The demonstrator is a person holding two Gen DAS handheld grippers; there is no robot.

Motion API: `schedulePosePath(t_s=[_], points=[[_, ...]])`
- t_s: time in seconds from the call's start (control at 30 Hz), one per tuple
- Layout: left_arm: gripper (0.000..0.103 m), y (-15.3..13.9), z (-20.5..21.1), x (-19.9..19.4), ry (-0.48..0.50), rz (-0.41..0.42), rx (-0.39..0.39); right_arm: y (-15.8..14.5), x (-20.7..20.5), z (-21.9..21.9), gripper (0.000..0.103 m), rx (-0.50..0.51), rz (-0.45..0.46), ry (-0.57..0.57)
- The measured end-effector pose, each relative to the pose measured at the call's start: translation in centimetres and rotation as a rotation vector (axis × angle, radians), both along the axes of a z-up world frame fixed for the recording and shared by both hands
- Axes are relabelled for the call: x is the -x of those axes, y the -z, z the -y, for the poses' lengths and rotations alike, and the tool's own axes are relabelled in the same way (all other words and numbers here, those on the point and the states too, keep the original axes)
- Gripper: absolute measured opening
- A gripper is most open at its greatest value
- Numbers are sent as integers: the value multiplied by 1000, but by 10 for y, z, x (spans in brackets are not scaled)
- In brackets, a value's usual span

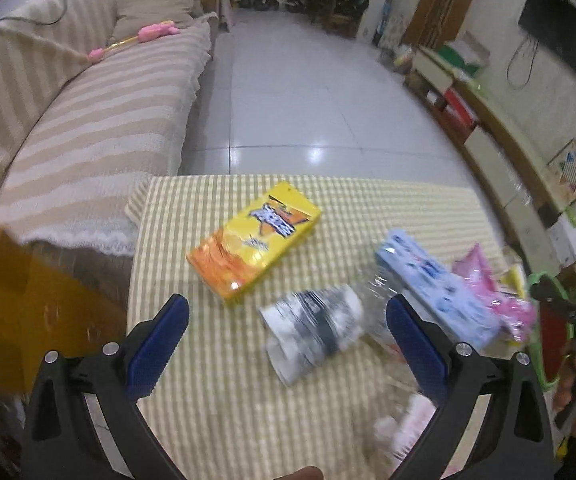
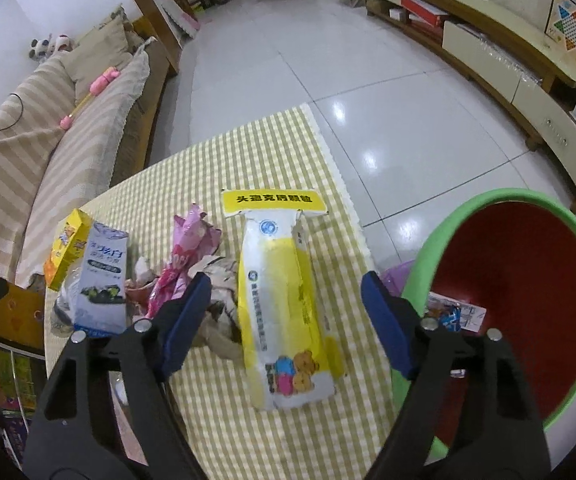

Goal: Collect trash
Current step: 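Move both tools back to the table toward the yellow cartons, then grasp the yellow tea carton with the left tool while the right tool grasps the yellow-white packet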

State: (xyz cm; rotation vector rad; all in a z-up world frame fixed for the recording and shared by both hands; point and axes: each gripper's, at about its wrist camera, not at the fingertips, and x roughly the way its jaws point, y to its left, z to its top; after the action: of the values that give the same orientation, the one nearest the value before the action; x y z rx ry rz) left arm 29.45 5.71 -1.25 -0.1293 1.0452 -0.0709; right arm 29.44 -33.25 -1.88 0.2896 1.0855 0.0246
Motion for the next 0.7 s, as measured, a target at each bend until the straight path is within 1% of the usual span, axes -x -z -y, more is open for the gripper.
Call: schedulePosePath(t_s=[0.03,0.1,0.13,0.23,0.27,0.4,0.5,0.57,0.7], points=[[95,4,0,-11,16,-14,-29,2,-2,-1,75,-2,-6,-1],[95,11,1,-27,58,-41,-62,5,-7,-2,73,-3,-23,-7],[95,17,2,-37,79,-63,-97,6,-10,-4,73,-2,-31,-12],[95,30,7,-56,137,-95,-172,9,-17,-8,71,4,-51,-21],[95,33,8,-61,153,-105,-182,11,-20,-9,71,9,-63,-27],[95,48,11,-77,216,-152,-216,18,-28,-8,66,-7,-97,-22],[94,56,14,-83,233,-171,-217,23,-32,-6,59,-20,-118,-15],[92,62,12,-88,232,-186,-203,27,-34,-6,53,-52,-139,-12],[92,63,8,-94,209,-183,-219,30,-35,-10,53,-49,-155,-29]])
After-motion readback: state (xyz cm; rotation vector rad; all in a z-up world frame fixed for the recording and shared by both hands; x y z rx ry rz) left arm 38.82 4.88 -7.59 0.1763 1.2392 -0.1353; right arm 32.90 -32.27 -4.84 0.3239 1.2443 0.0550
